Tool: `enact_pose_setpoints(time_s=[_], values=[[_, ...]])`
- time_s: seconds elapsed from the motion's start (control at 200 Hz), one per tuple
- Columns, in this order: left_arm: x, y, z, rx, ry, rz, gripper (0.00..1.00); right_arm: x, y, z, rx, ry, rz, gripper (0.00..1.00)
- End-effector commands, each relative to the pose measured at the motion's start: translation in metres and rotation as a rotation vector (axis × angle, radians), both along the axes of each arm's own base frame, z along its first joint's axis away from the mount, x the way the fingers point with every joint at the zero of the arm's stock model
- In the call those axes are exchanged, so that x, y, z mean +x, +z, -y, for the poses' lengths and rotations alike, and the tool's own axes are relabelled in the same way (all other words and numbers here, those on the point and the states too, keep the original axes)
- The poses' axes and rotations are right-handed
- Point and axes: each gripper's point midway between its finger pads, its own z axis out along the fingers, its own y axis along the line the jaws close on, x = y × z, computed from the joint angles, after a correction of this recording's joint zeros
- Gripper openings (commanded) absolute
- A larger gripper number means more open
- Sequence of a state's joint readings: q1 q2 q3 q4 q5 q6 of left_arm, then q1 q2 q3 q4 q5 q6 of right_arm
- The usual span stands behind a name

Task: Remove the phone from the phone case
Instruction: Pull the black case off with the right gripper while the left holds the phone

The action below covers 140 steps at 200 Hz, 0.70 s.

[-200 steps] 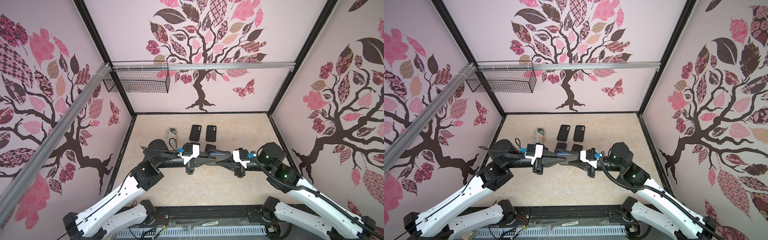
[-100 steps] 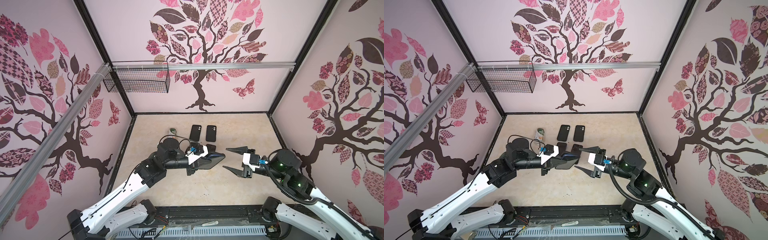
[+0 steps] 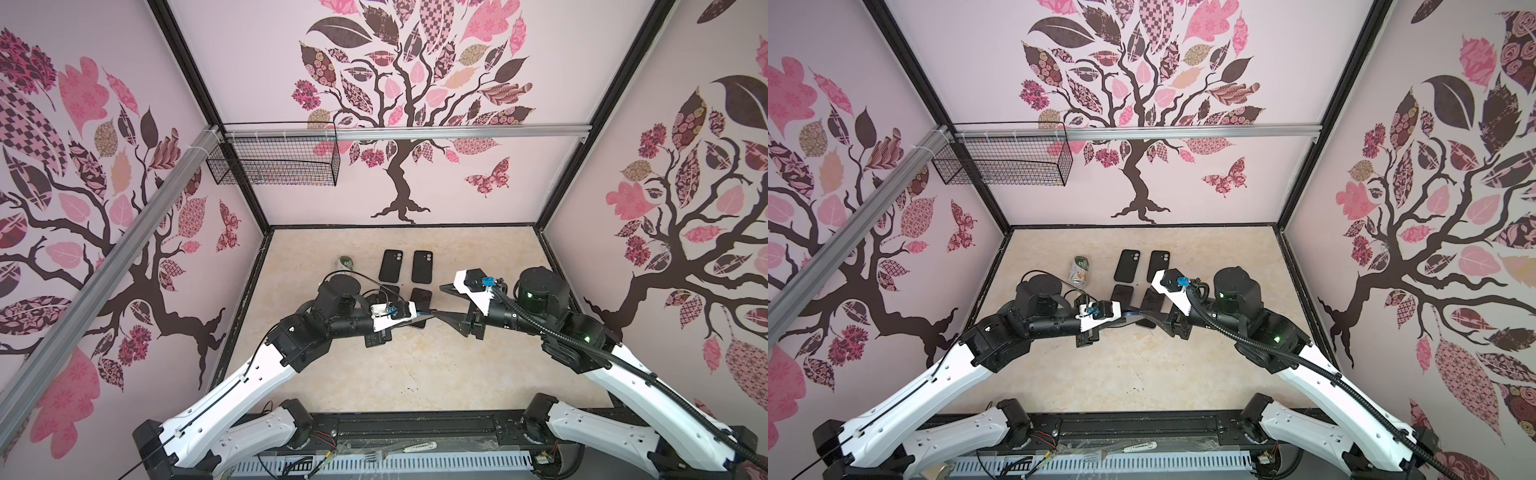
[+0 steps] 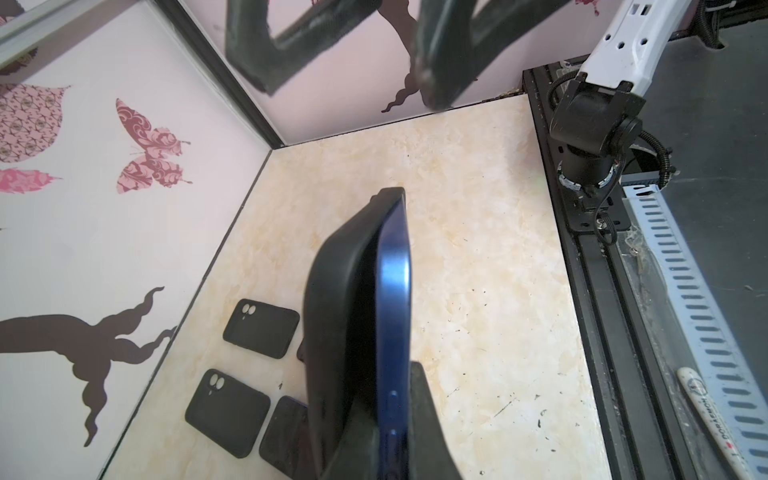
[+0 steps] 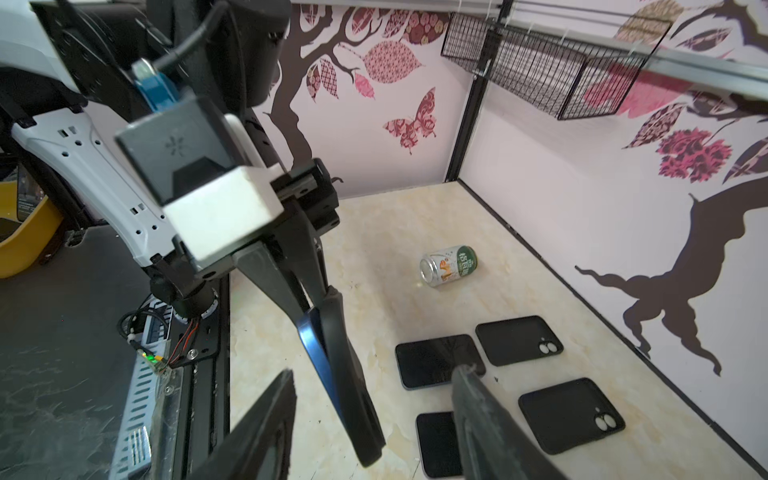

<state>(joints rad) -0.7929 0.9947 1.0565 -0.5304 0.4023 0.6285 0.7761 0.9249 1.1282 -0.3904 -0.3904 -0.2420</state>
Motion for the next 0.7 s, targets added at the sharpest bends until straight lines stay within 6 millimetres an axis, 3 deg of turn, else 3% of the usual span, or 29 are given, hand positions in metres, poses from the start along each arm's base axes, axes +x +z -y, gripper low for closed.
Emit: enact_pose_setpoints(time_s=[0.0, 0.235, 0.54, 0.695], values=[[-0.002, 0.031, 0.007, -0.030, -0.033, 0.111, 0.00, -0.004, -0.002, -0.003, -0.024, 0.016, -0.112, 0.60], [-0.007, 0.023, 0.018, 0.022, -0.069, 0.142, 0.00, -0.009, 0.005, -0.016, 0.014, 0.081, -0.173, 0.58], [-0.008, 0.024, 0.020, 0.022, -0.078, 0.150, 0.00, -0.001, -0.023, -0.012, -0.093, 0.037, -0.212, 0.57], [-0.012, 0.024, 0.022, 0.020, -0.094, 0.150, 0.00, 0.010, -0.028, -0.011, -0.105, -0.022, -0.223, 0.57]])
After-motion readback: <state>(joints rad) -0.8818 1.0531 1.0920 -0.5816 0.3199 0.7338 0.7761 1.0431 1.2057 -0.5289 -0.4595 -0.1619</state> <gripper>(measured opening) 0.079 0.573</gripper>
